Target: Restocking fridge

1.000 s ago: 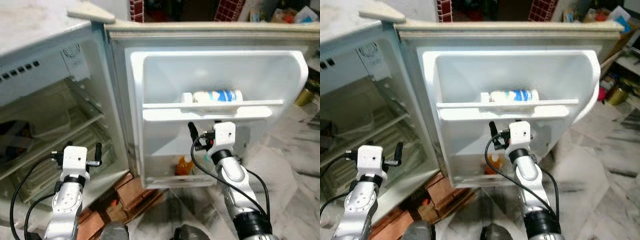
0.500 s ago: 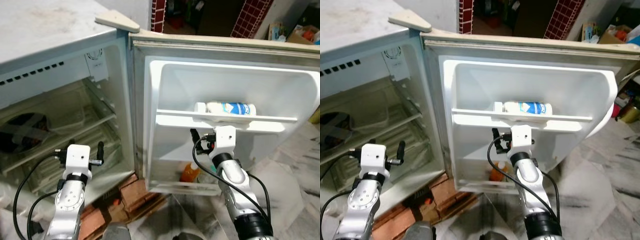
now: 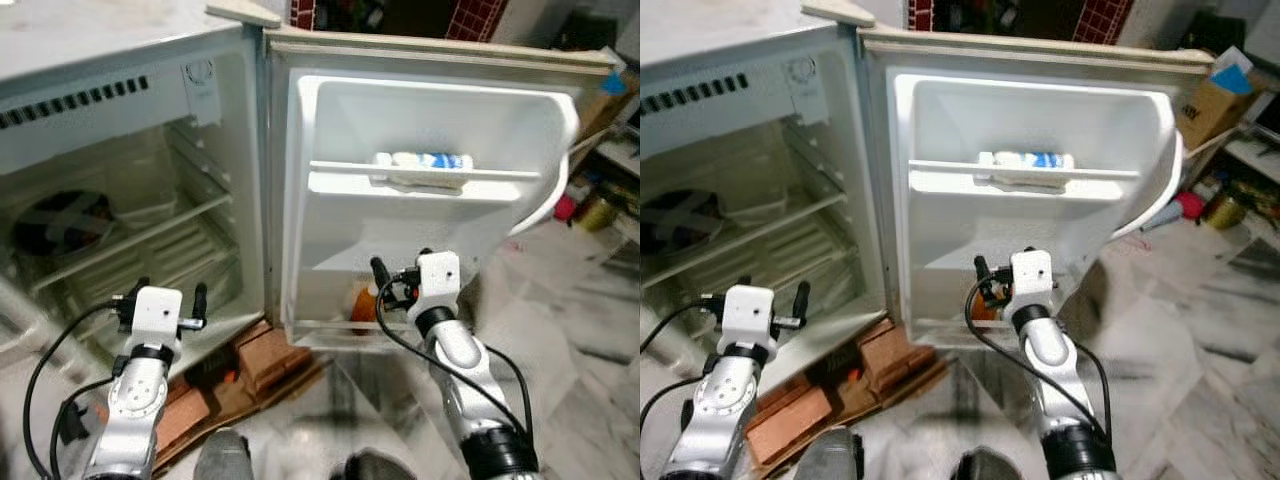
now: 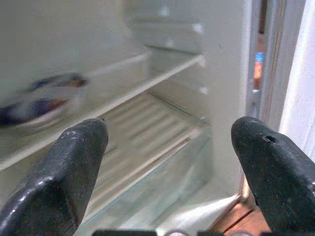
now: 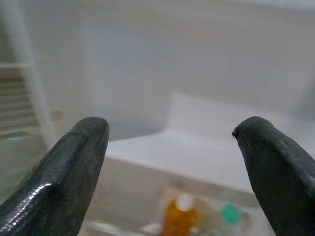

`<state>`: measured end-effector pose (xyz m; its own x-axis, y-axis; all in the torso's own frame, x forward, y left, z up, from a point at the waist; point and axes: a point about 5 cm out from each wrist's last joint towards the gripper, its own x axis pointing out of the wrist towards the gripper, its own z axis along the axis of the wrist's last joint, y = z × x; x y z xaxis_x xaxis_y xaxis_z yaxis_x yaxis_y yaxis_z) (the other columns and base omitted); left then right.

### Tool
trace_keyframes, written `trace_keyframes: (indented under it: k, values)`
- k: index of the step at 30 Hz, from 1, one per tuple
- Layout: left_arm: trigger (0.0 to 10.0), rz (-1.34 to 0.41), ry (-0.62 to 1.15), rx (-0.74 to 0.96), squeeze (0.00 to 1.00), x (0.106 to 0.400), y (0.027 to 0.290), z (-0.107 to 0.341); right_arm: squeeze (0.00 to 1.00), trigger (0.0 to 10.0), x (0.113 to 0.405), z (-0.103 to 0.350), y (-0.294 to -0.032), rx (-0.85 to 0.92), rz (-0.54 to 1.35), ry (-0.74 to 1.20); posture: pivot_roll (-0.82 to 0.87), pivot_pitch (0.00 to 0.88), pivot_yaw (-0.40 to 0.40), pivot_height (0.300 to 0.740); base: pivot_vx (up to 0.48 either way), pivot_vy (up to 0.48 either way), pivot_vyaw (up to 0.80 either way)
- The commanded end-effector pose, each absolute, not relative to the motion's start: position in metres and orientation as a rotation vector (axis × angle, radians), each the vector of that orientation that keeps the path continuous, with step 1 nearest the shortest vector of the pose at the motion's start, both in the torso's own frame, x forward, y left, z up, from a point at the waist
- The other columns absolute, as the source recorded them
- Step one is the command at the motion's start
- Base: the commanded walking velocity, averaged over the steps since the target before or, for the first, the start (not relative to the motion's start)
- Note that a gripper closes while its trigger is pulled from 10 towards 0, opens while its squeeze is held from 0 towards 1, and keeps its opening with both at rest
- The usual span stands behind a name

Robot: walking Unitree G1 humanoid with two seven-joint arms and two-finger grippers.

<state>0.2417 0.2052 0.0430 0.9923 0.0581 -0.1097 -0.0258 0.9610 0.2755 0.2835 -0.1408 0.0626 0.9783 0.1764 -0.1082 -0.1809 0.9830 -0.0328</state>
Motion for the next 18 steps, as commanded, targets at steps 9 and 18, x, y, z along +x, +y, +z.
trace_keyframes:
  k: [9, 18]
  values:
    - [10.0, 0.028, 0.131, 0.29, 0.0, 0.242, 0.204, 0.04, 0.0, 10.0, 0.286, 0.066, -0.142, -0.051, 0.179, 0.081, 0.1, 0.0, -0.054, 0.74, 0.0, -0.287, 0.0]
    - [10.0, 0.023, 0.128, 0.301, 0.0, 0.243, 0.206, 0.039, 0.0, 10.0, 0.288, 0.076, -0.135, -0.055, 0.22, 0.01, 0.1, 0.0, -0.052, 0.74, 0.212, -0.36, 0.12]
